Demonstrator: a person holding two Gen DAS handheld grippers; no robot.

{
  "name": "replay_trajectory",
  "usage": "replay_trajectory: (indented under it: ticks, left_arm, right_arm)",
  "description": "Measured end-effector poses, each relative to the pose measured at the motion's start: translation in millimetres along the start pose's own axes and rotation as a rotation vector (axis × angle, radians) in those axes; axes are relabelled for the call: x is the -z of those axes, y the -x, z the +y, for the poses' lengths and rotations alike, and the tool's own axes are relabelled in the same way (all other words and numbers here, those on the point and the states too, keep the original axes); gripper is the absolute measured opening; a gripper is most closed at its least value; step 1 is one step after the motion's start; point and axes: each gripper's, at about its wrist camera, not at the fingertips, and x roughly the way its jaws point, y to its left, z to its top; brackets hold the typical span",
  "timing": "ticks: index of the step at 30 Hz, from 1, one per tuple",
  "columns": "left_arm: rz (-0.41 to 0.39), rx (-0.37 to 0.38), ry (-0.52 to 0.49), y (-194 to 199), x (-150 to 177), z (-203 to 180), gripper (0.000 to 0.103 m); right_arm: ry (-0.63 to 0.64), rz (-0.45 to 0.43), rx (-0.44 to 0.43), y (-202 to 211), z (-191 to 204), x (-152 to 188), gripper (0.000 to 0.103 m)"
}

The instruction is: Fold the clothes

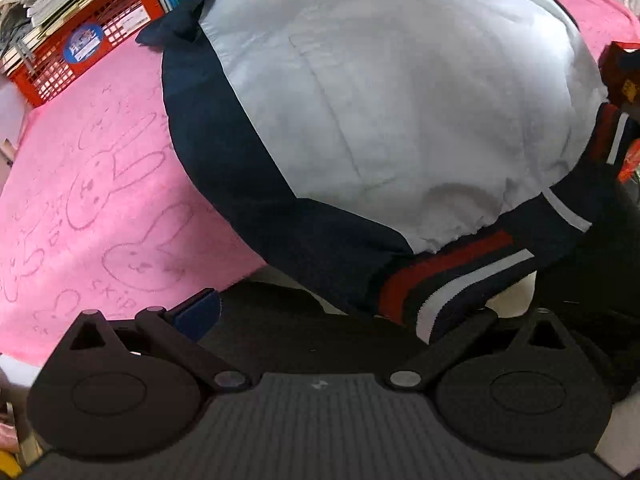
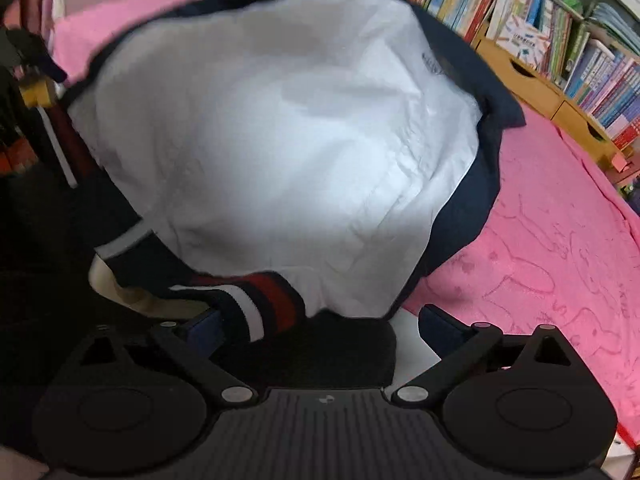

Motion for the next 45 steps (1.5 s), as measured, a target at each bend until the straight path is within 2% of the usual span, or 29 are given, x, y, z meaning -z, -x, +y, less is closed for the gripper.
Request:
replay_trajectory:
  ticks: [2,4,6,10,12,14,16,17,20,23,24,25,26,29,32,34,35,37,38,40,43,45]
  left_arm:
    - [0.013,0.008,0.003,-5.5,-1.0,-0.5,0.103]
    - [0.025,0.004,0.016,-11.3,-1.3,-0.6,0.103]
    - [0.032,-0.003,0.012,-15.4,-0.8,-5.2,0.103]
    - [0.029,-0.006,-0.012,-17.1,1.5,-12.5,0.103]
    - [0.035,0.008,-0.006,-20.6,2.3,-13.9,0.103]
    - [0.04,0.008,0.001,-21.4,1.1,-14.2,0.103]
    - [0.034,0.01,-0.001,-18.5,0.7,-13.2,0.103]
    - [0.027,0.013,-0.004,-15.4,2.0,-13.1,0.103]
    - [0.027,0.01,-0.003,-12.3,5.9,-11.0,0.103]
    - [0.043,-0.001,0.005,-10.4,13.2,-9.0,0.103]
    - [0.049,-0.006,0.011,-9.7,15.6,-7.3,0.103]
    - [0.051,-0.015,0.016,-8.4,17.4,-3.7,0.103]
    - [0.05,-0.027,0.021,-4.6,19.4,0.4,0.103]
    - [0.0,-0.069,0.037,14.5,15.7,17.5,0.103]
    - [-0.131,-0.078,0.051,43.4,-6.4,39.4,0.103]
    - [-0.227,-0.063,0.054,54.9,-28.6,46.9,0.103]
    - [-0.276,-0.054,0.054,56.5,-44.4,48.9,0.103]
    - [-0.349,-0.048,0.05,47.8,-77.8,46.2,0.103]
    - [-0.38,-0.048,0.048,40.5,-95.3,42.7,0.103]
    - [-0.412,-0.054,0.052,17.7,-125.9,32.2,0.103]
    - [-0.421,-0.054,0.079,-19.0,-170.1,14.2,0.103]
    - [-0.408,-0.058,0.101,-43.7,-189.4,7.7,0.103]
  right_arm:
    - [-0.021,-0.076,-0.055,10.5,-0.4,-7.4,0.089]
    - [-0.043,-0.151,-0.111,21.1,-0.8,-14.8,0.075]
    - [-0.016,-0.196,-0.152,19.2,5.1,-29.8,0.074]
    - [0.154,-0.21,-0.178,4.1,31.7,-53.6,0.08]
    - [0.183,-0.222,-0.264,-13.0,45.3,-68.3,0.08]
    - [0.211,-0.231,-0.354,-32.0,59.6,-83.2,0.074]
    - [0.249,-0.21,-0.475,-65.8,86.1,-98.4,0.053]
    - [0.274,-0.195,-0.525,-81.4,100.9,-104.6,0.048]
    - [0.351,-0.171,-0.591,-112.3,136.7,-113.5,0.046]
    - [0.388,-0.147,-0.521,-137.7,149.2,-118.2,0.043]
    - [0.408,-0.146,-0.477,-143.3,149.6,-116.7,0.036]
    - [0.428,-0.146,-0.434,-148.9,150.0,-115.1,0.024]
    - [0.442,-0.145,-0.406,-151.5,149.1,-113.4,0.023]
    - [0.432,-0.143,-0.435,-135.9,136.3,-106.7,0.024]
    - [0.415,-0.156,-0.466,-117.3,120.5,-101.0,0.037]
    - [0.365,-0.258,-0.481,-85.5,89.3,-103.4,0.067]
    - [0.342,-0.315,-0.439,-71.5,72.3,-107.6,0.073]
    - [0.304,-0.401,-0.302,-54.5,42.5,-119.6,0.085]
    - [0.28,-0.437,-0.227,-48.9,27.4,-127.2,0.088]
    - [0.209,-0.481,-0.042,-52.5,-4.2,-150.6,0.1]
    - [0.076,-0.509,0.209,-72.2,-51.3,-193.1,0.103]
    - [-0.024,-0.485,0.291,-101.7,-78.5,-223.7,0.103]
